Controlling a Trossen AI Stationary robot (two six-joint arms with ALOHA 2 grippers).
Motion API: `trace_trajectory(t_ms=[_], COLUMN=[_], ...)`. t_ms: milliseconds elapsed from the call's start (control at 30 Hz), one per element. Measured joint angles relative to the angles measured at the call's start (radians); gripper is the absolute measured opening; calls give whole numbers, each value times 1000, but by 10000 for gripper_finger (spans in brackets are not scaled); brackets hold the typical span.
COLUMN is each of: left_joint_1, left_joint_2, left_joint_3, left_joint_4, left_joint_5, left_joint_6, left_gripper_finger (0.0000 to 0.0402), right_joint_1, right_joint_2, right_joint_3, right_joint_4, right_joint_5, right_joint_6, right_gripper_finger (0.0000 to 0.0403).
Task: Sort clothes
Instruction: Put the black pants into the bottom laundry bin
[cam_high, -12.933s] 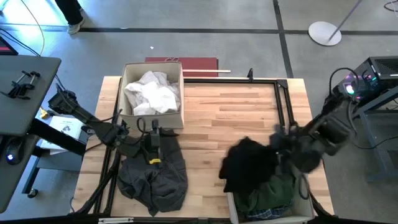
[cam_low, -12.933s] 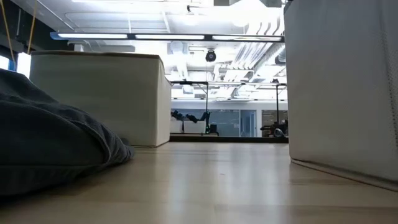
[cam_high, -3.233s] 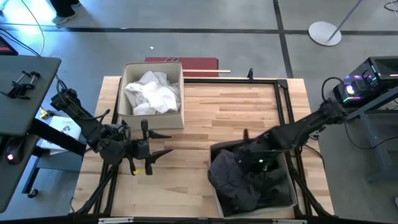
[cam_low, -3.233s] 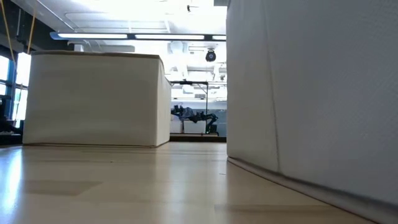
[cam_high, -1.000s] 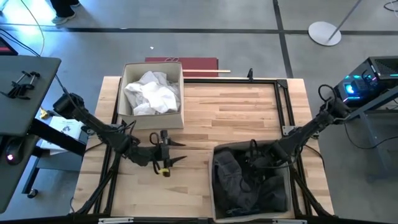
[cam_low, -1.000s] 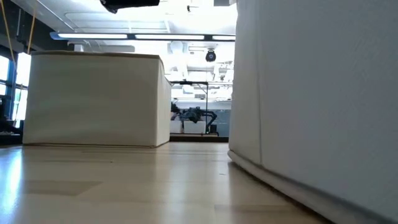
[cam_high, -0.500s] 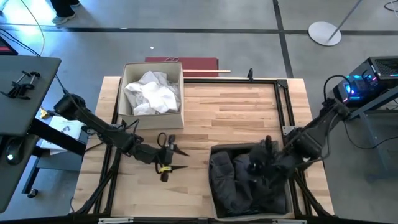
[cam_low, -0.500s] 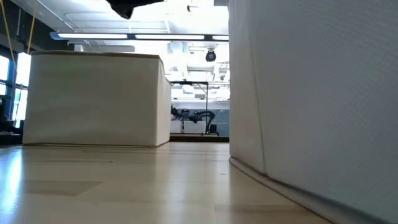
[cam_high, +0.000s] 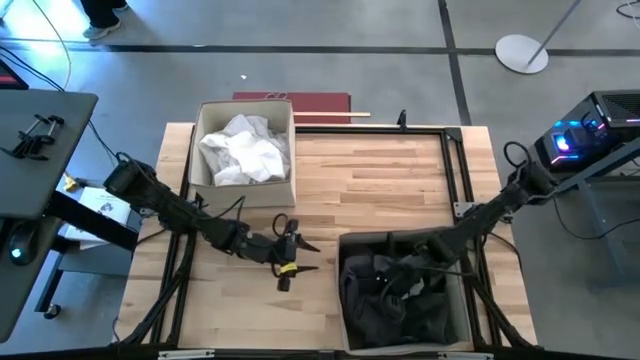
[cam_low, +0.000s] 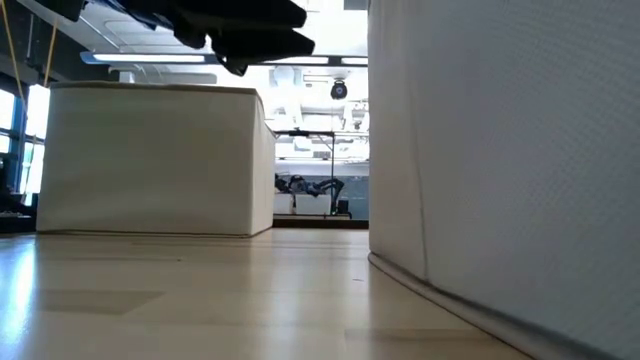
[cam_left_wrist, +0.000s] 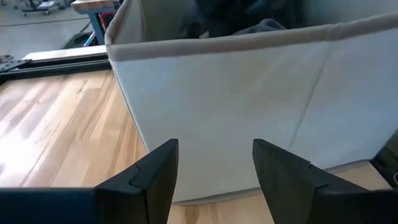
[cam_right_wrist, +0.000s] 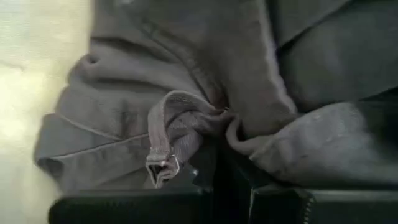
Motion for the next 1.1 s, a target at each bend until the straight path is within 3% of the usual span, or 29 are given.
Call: trace_trajectory(t_ms=[200,367,500,600,933,1100], left_joint_1=[14,18,17,16,16,16], left_joint_2=[0,-1,-1,-1,-1,-37], left_joint_3=[0,0,0,0,0,0], left_joint_4=[12,21,21,20,20,19], left_joint_5=[0,0,0,6,9,10], left_joint_6=[0,0,0,9,19,9], left_gripper_finger=[200,200,200,200,200,200], right_joint_1=[-26,-42,-16,37,197,208], right_joint_2=[-13,-72,-96,-96,-94,-94], right_joint_3=[-73,21,125,164,229,364], right_joint_4=[72,-127,-463,-619,-714,-825], right_joint_5=[7,17,80,102,-4,23], right_joint_6=[4,41,168,226,383,417], right_gripper_finger=[24,62,78,79,88,114])
